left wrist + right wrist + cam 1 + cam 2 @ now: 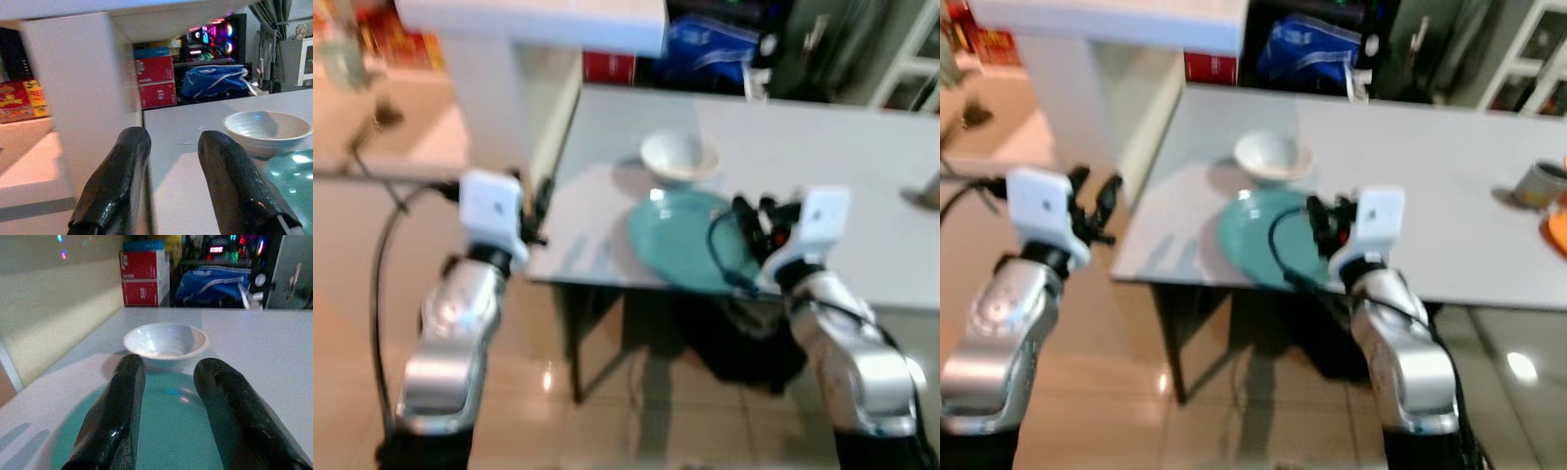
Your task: Setting the table
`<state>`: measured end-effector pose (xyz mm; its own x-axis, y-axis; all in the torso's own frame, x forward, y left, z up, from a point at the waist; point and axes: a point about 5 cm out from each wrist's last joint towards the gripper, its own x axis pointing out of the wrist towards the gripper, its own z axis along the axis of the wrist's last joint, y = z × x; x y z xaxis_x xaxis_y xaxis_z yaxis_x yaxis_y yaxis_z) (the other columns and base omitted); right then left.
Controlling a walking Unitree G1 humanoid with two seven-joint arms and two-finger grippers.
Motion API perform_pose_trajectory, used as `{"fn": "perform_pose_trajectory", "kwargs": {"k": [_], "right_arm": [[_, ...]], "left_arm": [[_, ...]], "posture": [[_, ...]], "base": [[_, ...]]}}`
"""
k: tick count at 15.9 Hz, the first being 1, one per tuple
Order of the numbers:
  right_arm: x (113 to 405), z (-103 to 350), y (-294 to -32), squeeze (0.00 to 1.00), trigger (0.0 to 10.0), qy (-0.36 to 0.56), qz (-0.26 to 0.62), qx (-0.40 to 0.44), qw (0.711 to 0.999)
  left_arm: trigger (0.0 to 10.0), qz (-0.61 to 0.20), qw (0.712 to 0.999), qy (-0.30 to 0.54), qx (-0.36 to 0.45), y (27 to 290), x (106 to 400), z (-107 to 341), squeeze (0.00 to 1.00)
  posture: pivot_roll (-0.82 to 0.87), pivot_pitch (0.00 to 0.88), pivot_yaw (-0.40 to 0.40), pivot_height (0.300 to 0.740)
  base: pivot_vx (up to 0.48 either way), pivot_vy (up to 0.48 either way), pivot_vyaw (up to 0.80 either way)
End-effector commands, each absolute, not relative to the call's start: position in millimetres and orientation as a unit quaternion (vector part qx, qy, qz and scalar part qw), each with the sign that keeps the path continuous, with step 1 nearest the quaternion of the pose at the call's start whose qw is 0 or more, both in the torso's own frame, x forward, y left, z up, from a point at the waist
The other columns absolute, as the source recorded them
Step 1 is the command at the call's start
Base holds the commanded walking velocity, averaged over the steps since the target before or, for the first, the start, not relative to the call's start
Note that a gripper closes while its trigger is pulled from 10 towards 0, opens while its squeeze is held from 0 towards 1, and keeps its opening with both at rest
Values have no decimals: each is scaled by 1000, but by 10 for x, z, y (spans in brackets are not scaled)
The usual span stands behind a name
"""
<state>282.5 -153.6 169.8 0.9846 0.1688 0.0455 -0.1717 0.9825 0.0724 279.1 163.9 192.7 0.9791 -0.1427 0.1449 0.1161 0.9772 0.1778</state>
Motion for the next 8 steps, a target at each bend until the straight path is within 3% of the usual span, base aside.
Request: {"fn": "perform_pose_trajectory", "kwargs": {"k": [1, 2, 3, 8], "right_arm": [[2828, 1719, -1470, 0, 10000, -29, 91, 35, 995], [2836, 1696, -1430, 0, 10000, -27, 89, 41, 995], [2850, 1679, -1404, 1000, 10000, -22, 95, 51, 994], [2919, 1717, -1351, 1000, 10000, -33, 108, 29, 993]], "left_arm": [[10000, -54, 994, -55, 83, 1689, 2780, 1886, 0], [10000, -68, 994, -47, 66, 1649, 2767, 1914, 0], [10000, -71, 994, -46, 68, 1646, 2769, 1928, 1000], [10000, -37, 994, -50, 85, 1740, 2784, 1996, 1000]], "posture": [[-39, 0, -44, 740], [-28, 0, -44, 740], [-22, 0, -41, 740], [-11, 0, -58, 740]], "base": [[0, 480, -719], [0, 480, -719], [0, 480, -756], [0, 480, -776]]}}
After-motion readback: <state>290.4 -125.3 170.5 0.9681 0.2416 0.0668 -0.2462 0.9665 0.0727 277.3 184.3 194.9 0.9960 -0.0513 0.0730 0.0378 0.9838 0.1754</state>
